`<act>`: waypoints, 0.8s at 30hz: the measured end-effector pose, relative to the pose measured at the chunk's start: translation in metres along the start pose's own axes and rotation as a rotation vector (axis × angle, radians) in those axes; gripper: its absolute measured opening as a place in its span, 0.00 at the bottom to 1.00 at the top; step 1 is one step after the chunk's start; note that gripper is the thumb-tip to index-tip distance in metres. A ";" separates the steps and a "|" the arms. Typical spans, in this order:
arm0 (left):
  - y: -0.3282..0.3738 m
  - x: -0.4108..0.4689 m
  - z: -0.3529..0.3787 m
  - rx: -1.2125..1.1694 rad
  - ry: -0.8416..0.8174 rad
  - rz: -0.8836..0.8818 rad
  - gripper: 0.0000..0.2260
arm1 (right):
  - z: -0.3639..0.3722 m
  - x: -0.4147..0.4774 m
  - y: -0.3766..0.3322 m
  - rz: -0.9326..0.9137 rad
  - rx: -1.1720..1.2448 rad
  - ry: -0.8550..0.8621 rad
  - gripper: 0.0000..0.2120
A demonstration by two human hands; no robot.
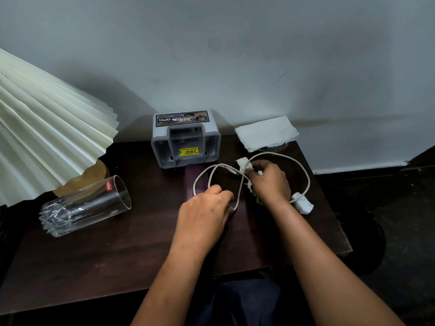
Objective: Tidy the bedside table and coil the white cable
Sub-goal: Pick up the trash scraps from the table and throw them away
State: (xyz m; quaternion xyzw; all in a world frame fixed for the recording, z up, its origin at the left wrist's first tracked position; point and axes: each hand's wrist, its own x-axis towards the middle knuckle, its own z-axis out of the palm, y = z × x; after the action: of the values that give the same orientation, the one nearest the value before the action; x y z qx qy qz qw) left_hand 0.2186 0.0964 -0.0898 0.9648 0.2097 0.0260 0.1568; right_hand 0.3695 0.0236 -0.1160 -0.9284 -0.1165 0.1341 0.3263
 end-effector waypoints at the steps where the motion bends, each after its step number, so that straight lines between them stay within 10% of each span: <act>1: 0.001 0.000 0.001 0.008 0.001 -0.003 0.10 | 0.002 0.000 0.000 0.012 -0.009 0.012 0.10; 15: 0.006 0.000 0.004 0.053 0.028 -0.034 0.08 | -0.019 -0.002 -0.012 -0.013 0.362 0.141 0.14; 24: 0.017 -0.001 0.001 -0.011 0.037 -0.035 0.17 | -0.055 -0.021 -0.022 -0.315 -0.440 0.017 0.13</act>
State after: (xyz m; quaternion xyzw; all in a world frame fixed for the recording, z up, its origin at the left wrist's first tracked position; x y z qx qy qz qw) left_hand 0.2244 0.0806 -0.0848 0.9594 0.2294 0.0424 0.1584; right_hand 0.3654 0.0025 -0.0567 -0.9485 -0.2830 0.0453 0.1346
